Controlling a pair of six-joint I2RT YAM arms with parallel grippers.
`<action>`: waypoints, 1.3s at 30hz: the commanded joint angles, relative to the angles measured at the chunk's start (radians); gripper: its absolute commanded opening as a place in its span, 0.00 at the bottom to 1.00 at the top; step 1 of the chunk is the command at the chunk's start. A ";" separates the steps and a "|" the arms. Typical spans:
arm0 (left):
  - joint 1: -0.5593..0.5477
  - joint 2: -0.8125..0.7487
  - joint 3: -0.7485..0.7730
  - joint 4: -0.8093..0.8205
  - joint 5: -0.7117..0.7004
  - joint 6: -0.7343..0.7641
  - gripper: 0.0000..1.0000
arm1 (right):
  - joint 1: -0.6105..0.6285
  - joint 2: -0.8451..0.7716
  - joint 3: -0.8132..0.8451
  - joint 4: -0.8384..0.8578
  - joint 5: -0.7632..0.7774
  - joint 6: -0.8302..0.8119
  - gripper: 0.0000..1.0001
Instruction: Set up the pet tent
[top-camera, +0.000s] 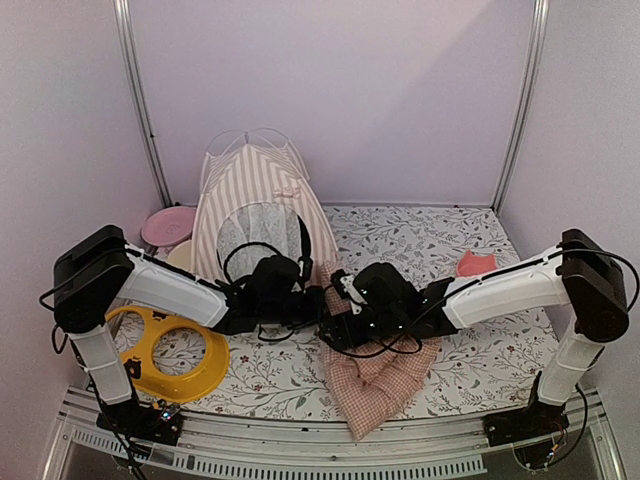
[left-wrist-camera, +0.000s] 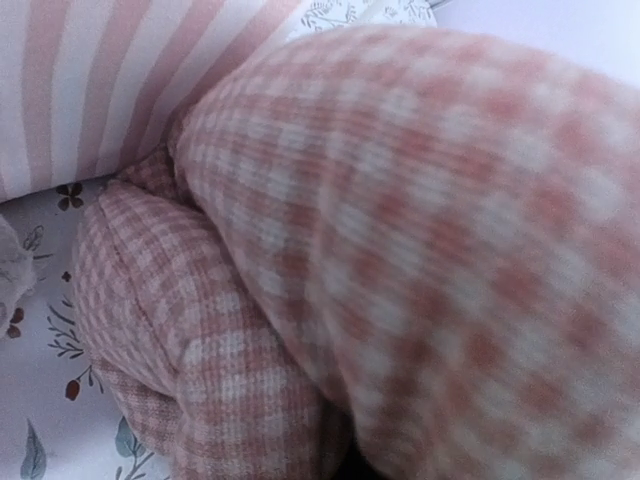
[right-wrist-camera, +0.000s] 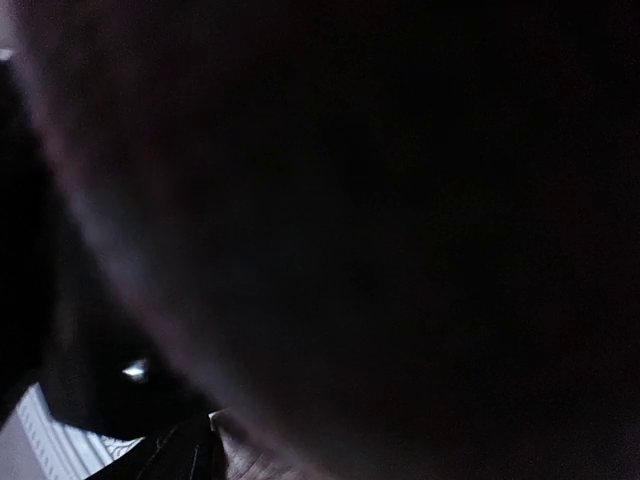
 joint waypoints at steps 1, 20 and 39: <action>0.006 -0.078 0.022 0.029 0.020 0.016 0.00 | 0.039 0.115 0.052 -0.243 0.208 0.021 0.80; 0.001 -0.372 -0.073 -0.158 -0.080 0.295 0.57 | -0.033 -0.101 -0.047 -0.197 0.152 0.094 0.00; -0.031 -0.288 -0.185 -0.496 -0.582 0.202 0.81 | -0.138 -0.362 0.027 -0.248 0.107 0.041 0.00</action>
